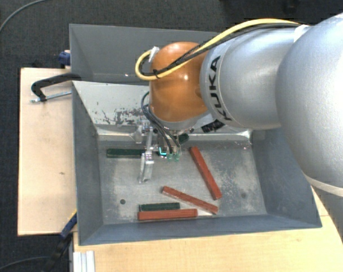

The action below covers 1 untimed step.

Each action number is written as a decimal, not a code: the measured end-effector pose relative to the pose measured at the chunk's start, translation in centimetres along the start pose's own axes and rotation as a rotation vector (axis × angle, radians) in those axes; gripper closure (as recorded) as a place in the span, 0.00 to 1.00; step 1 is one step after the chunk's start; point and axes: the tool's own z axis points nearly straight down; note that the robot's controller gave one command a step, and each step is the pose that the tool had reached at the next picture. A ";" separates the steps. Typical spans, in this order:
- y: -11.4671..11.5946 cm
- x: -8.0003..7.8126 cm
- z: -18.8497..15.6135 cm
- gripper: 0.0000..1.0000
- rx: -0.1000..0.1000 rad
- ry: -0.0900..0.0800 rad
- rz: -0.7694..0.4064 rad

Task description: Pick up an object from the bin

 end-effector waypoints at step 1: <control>-1.3 -3.8 7.6 0.00 0.000 -0.007 -0.021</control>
Offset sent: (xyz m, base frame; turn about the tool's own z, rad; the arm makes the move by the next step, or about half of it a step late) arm 0.0371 -0.0123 -0.0731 -0.0214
